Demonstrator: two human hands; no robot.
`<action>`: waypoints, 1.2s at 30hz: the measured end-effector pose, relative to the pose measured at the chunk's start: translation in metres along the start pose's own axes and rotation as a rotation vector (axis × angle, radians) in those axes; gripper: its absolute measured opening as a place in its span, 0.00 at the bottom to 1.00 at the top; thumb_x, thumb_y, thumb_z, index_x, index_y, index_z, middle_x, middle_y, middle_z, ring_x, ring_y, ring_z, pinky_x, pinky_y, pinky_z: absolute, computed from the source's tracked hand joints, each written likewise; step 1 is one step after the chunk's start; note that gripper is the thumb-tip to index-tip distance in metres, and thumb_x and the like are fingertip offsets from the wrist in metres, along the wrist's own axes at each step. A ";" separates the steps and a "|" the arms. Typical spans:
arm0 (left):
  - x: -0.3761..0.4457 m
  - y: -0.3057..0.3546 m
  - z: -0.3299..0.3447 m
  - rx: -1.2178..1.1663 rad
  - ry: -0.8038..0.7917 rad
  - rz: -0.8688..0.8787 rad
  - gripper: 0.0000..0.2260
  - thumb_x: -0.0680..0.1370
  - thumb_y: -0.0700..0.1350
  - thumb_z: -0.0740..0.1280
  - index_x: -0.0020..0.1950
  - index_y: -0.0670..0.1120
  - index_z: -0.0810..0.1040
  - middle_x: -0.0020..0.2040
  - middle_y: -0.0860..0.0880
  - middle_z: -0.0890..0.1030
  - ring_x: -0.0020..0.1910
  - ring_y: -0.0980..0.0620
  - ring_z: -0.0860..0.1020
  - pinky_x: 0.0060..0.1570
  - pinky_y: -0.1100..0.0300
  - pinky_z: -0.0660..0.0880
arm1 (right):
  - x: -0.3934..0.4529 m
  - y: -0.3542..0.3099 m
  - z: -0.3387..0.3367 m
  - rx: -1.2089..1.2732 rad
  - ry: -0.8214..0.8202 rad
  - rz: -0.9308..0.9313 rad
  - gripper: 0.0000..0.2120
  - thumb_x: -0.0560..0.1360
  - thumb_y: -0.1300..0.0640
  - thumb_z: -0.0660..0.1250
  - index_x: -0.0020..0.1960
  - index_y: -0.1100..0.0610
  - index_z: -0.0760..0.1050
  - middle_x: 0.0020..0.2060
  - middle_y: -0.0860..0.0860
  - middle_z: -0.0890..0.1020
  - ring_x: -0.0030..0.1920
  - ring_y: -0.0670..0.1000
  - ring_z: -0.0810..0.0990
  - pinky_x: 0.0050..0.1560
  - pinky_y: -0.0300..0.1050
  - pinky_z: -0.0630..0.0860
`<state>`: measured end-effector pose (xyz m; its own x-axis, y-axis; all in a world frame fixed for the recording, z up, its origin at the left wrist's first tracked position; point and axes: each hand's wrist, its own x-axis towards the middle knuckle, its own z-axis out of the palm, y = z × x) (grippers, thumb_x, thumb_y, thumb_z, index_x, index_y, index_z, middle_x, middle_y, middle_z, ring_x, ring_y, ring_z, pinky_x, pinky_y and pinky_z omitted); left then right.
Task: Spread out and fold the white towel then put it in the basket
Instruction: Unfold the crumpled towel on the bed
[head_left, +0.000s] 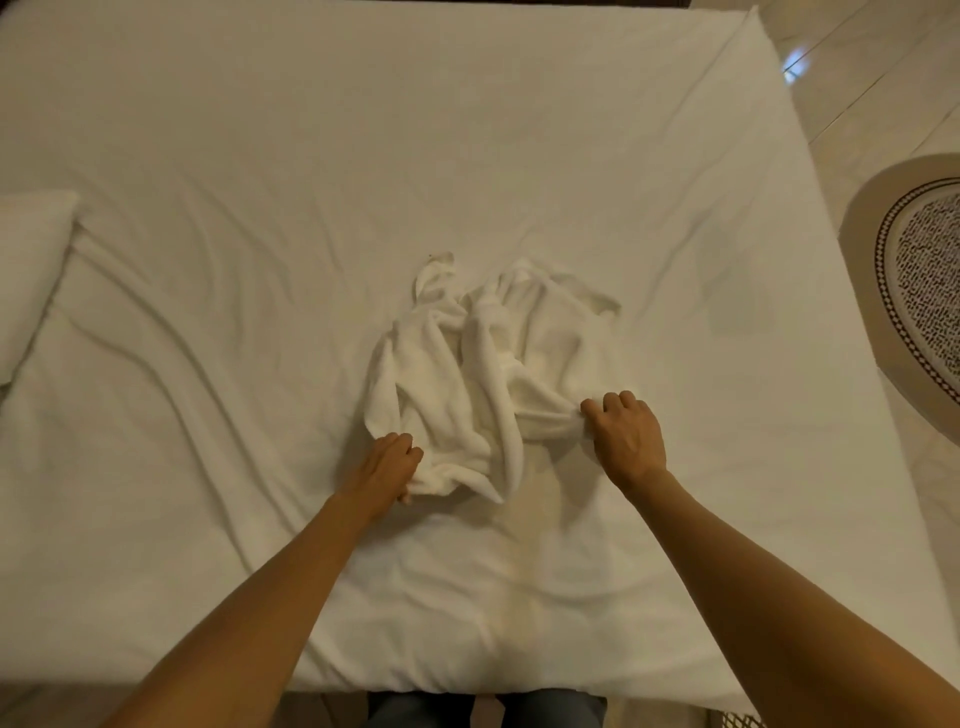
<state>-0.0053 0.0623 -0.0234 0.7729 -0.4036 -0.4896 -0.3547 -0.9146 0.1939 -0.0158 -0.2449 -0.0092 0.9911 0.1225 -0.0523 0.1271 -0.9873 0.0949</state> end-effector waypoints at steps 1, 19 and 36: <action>-0.004 0.002 -0.006 -0.007 -0.031 -0.037 0.06 0.76 0.36 0.66 0.52 0.40 0.76 0.56 0.42 0.76 0.55 0.46 0.74 0.50 0.58 0.70 | 0.001 0.002 -0.003 -0.012 -0.005 -0.008 0.17 0.49 0.68 0.79 0.33 0.59 0.77 0.25 0.55 0.74 0.27 0.57 0.73 0.26 0.43 0.65; 0.085 -0.003 -0.203 0.034 0.372 -0.126 0.27 0.81 0.35 0.53 0.78 0.42 0.47 0.79 0.44 0.50 0.79 0.48 0.50 0.77 0.54 0.49 | 0.138 0.058 -0.117 0.163 -0.169 0.173 0.22 0.78 0.60 0.56 0.72 0.54 0.63 0.65 0.53 0.74 0.66 0.56 0.70 0.64 0.52 0.67; 0.089 0.035 -0.540 -0.523 1.310 -0.075 0.16 0.79 0.36 0.56 0.66 0.42 0.72 0.60 0.38 0.77 0.56 0.42 0.76 0.53 0.53 0.74 | 0.291 0.113 -0.372 0.260 0.780 0.331 0.16 0.76 0.66 0.59 0.63 0.58 0.69 0.56 0.59 0.76 0.51 0.62 0.76 0.40 0.51 0.69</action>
<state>0.3355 -0.0187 0.3987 0.8052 0.1807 0.5648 -0.2820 -0.7212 0.6328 0.3020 -0.2836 0.3561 0.7326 -0.2334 0.6394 -0.0899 -0.9643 -0.2490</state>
